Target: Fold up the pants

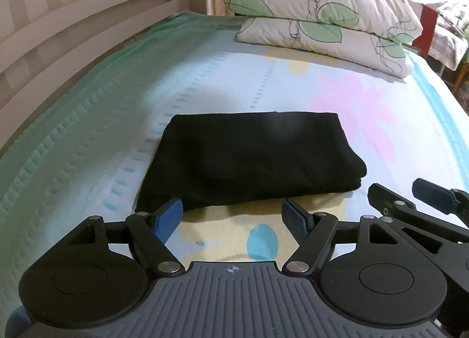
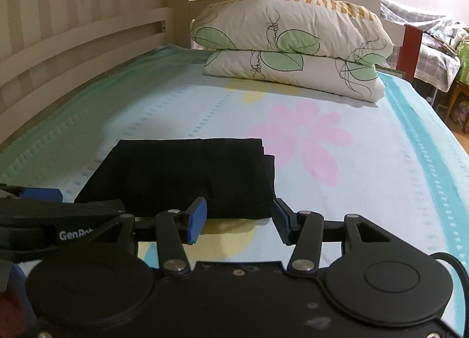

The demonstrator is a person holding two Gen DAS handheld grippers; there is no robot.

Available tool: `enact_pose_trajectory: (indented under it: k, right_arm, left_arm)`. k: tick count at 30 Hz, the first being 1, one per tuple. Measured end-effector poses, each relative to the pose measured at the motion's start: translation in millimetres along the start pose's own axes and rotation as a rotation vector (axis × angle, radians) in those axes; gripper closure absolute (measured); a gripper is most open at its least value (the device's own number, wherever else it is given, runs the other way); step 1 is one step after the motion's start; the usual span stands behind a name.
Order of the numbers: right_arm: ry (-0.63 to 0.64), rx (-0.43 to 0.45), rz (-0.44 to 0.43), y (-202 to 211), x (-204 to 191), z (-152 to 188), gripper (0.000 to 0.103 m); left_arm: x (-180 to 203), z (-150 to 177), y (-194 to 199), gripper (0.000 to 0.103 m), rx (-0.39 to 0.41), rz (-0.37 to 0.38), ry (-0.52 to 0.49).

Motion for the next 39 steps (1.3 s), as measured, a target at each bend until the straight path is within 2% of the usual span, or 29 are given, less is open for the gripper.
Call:
enact_pose_trajectory:
  k: [7,17,39]
  right_arm:
    - [0.011,-0.029,0.019,-4,-1,1,0.050]
    - [0.022,-0.089,0.040,-12,2,6,0.050]
    - [0.000,-0.088,0.049,-12,7,5,0.050]
  left_arm:
    - [0,6,-7,0.030,-0.075,0.014,0.002]
    - [-1,13,-16,0.030,-0.137,-0.015,-0.005]
    - [-5,10,-17,0.030,-0.126,-0.033,-0.007]
Point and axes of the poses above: each gripper's, at about its wrist camera, not at the fingertips, and y roughly against the way its jaws point, x to its right, z to its underside, the point moved 8 cm from there along -y, roughly the way its jaws point, and after that the axes turned 15 degrees about y, right-handed, at the moved point
